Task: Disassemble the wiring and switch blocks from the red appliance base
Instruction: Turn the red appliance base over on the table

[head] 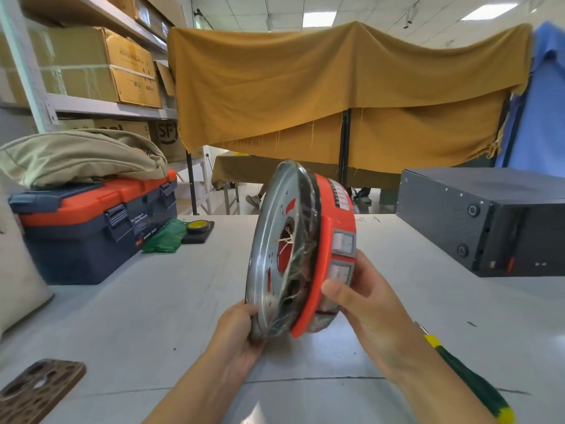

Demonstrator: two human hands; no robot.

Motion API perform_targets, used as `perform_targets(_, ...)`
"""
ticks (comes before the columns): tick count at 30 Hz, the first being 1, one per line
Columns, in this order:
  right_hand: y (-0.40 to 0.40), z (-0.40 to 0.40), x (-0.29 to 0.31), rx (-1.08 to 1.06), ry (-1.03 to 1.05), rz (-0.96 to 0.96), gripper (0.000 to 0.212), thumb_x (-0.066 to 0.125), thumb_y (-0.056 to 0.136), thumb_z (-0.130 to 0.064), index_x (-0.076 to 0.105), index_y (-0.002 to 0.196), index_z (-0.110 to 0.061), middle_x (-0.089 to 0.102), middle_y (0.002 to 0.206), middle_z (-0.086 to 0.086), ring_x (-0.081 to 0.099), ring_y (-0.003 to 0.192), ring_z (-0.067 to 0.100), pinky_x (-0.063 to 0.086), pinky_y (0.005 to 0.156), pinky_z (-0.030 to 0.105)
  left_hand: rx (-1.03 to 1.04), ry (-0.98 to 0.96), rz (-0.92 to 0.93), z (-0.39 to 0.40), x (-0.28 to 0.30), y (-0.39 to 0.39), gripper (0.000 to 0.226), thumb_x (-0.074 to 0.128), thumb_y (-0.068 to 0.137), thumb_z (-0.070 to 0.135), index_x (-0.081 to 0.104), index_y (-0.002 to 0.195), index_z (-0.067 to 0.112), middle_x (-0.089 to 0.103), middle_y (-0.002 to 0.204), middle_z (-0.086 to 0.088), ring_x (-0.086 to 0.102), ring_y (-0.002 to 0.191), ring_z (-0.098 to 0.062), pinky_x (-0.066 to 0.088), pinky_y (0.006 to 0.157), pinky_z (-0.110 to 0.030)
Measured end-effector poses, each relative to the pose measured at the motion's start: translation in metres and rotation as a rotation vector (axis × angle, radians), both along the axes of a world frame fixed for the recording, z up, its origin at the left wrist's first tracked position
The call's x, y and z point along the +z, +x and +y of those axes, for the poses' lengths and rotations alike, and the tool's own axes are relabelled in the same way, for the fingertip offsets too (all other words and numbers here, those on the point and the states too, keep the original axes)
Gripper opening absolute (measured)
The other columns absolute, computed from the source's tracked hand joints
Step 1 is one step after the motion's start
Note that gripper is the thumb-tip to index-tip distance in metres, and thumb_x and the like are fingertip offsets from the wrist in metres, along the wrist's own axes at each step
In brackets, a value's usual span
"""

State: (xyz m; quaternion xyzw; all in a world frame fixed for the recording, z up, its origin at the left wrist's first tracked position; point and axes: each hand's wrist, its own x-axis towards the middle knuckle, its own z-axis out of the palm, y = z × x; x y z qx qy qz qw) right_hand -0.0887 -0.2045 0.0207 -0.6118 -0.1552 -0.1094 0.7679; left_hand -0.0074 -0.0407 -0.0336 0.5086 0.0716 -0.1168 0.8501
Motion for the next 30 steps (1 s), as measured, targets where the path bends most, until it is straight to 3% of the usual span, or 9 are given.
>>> perform_targets(3, -0.002, 0.006, 0.004, -0.006, -0.043, -0.035, 0.052, 0.073, 0.067, -0.015, 0.059, 0.117, -0.017, 0.072, 0.106, 0.002, 0.068, 0.1, 0.018, 0.055, 0.08, 0.026, -0.103, -0.045, -0.009, 0.005, 0.001, -0.001, 0.034, 0.038, 0.094, 0.006, 0.056, 0.12, -0.008, 0.061, 0.116, -0.03, 0.055, 0.114, -0.043, 0.037, 0.106, -0.053)
perform_targets(10, 0.002, 0.001, 0.021, 0.042, -0.037, -0.051, 0.04, 0.073, 0.067, -0.03, 0.068, 0.106, -0.037, 0.073, 0.104, -0.001, 0.07, 0.095, 0.018, 0.057, 0.072, 0.026, -0.059, 0.028, -0.053, 0.019, 0.014, -0.002, 0.042, 0.052, 0.092, 0.02, 0.051, 0.124, -0.008, 0.054, 0.122, -0.024, 0.052, 0.118, -0.035, 0.036, 0.108, -0.047)
perform_targets(12, 0.003, -0.001, 0.029, 0.006, -0.183, -0.018, 0.039, 0.074, 0.065, -0.038, 0.066, 0.102, -0.048, 0.072, 0.101, -0.011, 0.07, 0.092, 0.01, 0.055, 0.066, 0.02, -0.037, 0.025, -0.066, 0.022, 0.017, 0.001, 0.042, 0.05, 0.093, 0.028, 0.053, 0.121, -0.003, 0.057, 0.118, -0.018, 0.053, 0.117, -0.031, 0.038, 0.107, -0.045)
perform_targets(15, 0.007, 0.0, 0.037, -0.081, -0.55, 0.017, 0.05, 0.077, 0.062, -0.051, 0.058, 0.109, -0.052, 0.068, 0.104, -0.022, 0.066, 0.095, 0.001, 0.056, 0.075, 0.019, -0.06, 0.042, -0.156, 0.03, 0.027, 0.001, 0.048, 0.042, 0.093, 0.037, 0.057, 0.121, 0.0, 0.061, 0.113, -0.016, 0.057, 0.106, -0.028, 0.045, 0.096, -0.042)
perform_targets(18, 0.009, 0.014, 0.038, -0.143, -0.92, -0.018, 0.041, 0.077, 0.069, -0.054, 0.049, 0.098, -0.063, 0.053, 0.105, -0.034, 0.057, 0.095, -0.008, 0.048, 0.072, 0.007, -0.056, 0.028, -0.232, 0.039, 0.036, 0.0, 0.05, 0.039, 0.093, 0.044, 0.057, 0.118, 0.005, 0.062, 0.105, -0.014, 0.058, 0.095, -0.027, 0.049, 0.082, -0.04)
perform_targets(22, 0.012, 0.034, 0.024, -0.181, -1.133, 0.01, 0.064, 0.073, 0.074, -0.051, 0.047, 0.131, -0.035, 0.048, 0.122, -0.014, 0.05, 0.106, 0.005, 0.044, 0.092, 0.023, 0.014, 0.19, -0.277, 0.048, 0.039, 0.0, 0.043, 0.043, 0.089, 0.052, 0.056, 0.118, 0.022, 0.061, 0.113, -0.008, 0.061, 0.103, -0.025, 0.051, 0.081, -0.041)
perform_targets(26, 0.011, 0.051, 0.015, -0.217, -1.235, 0.014, 0.062, 0.07, 0.077, -0.049, 0.047, 0.13, -0.023, 0.045, 0.124, -0.006, 0.046, 0.111, 0.015, 0.044, 0.094, 0.031, -0.004, 0.498, -0.341, 0.046, 0.036, -0.002, 0.048, 0.052, 0.077, 0.062, 0.063, 0.11, 0.029, 0.068, 0.108, 0.003, 0.065, 0.098, -0.014, 0.052, 0.079, -0.032)
perform_targets(28, 0.011, 0.059, 0.01, -0.218, -1.29, 0.03, 0.06, 0.068, 0.08, -0.048, 0.046, 0.129, -0.021, 0.045, 0.123, -0.002, 0.047, 0.11, 0.018, 0.045, 0.095, 0.036, -0.03, 0.565, -0.337, 0.044, 0.034, -0.003, 0.062, 0.059, 0.063, 0.069, 0.062, 0.108, 0.027, 0.07, 0.101, 0.004, 0.067, 0.092, -0.012, 0.053, 0.077, -0.029)
perform_targets(30, 0.011, 0.064, 0.006, -0.215, -1.323, 0.036, 0.061, 0.067, 0.081, -0.049, 0.044, 0.132, -0.023, 0.046, 0.123, -0.001, 0.047, 0.113, 0.019, 0.044, 0.096, 0.037, -0.036, 0.588, -0.304, 0.044, 0.03, -0.001, 0.054, 0.065, 0.066, 0.061, 0.062, 0.106, 0.025, 0.072, 0.095, 0.003, 0.07, 0.085, -0.012, 0.053, 0.069, -0.024)
